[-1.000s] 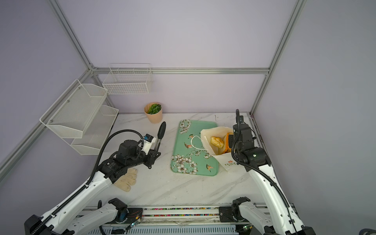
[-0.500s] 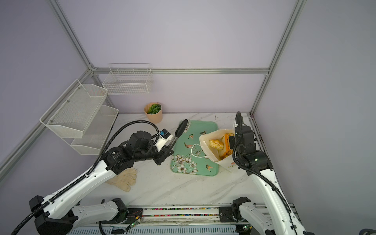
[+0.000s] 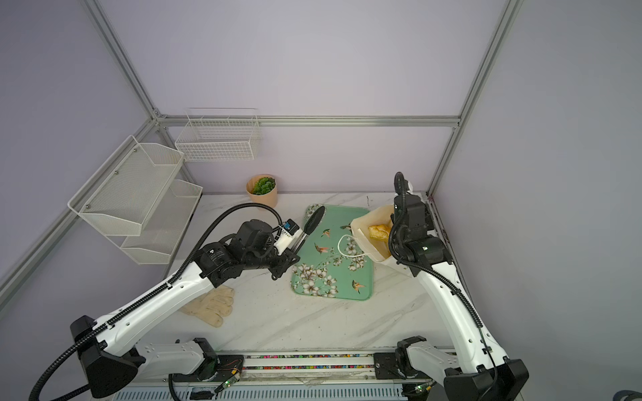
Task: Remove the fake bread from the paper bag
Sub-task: 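Lower the bag onto the tray edge with the right gripper while left raises tongs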
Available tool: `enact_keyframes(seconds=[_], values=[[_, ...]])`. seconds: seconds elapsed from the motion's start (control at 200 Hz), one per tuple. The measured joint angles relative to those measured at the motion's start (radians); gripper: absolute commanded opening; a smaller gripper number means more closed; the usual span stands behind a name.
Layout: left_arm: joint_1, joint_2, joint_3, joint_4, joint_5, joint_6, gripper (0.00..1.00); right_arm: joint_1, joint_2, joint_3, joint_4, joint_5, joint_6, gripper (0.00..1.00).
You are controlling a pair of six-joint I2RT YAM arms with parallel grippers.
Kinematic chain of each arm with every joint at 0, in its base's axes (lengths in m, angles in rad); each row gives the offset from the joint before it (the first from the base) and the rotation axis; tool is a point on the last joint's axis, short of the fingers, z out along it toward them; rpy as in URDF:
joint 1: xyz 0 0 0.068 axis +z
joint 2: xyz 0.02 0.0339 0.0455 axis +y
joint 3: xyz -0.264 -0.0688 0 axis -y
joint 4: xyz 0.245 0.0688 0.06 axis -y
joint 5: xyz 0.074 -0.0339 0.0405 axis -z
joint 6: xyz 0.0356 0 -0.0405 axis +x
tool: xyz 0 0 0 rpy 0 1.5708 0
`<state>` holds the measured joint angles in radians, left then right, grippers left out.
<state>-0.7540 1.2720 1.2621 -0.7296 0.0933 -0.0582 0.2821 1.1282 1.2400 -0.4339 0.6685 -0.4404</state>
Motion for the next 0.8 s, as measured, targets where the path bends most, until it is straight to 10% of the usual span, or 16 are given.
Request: enact_keyframes(seconds=[0.465,0.8], values=[[0.001,0.022,0.004,0.014,-0.027,0.003,0.0,-0.003,0.002,0.01,0.118,0.054,-0.144,0.0],[0.001,0.022,0.004,0.032,-0.034,0.003,0.0,-0.003,-0.156,-0.198,-0.013,-0.137,0.113,0.0]])
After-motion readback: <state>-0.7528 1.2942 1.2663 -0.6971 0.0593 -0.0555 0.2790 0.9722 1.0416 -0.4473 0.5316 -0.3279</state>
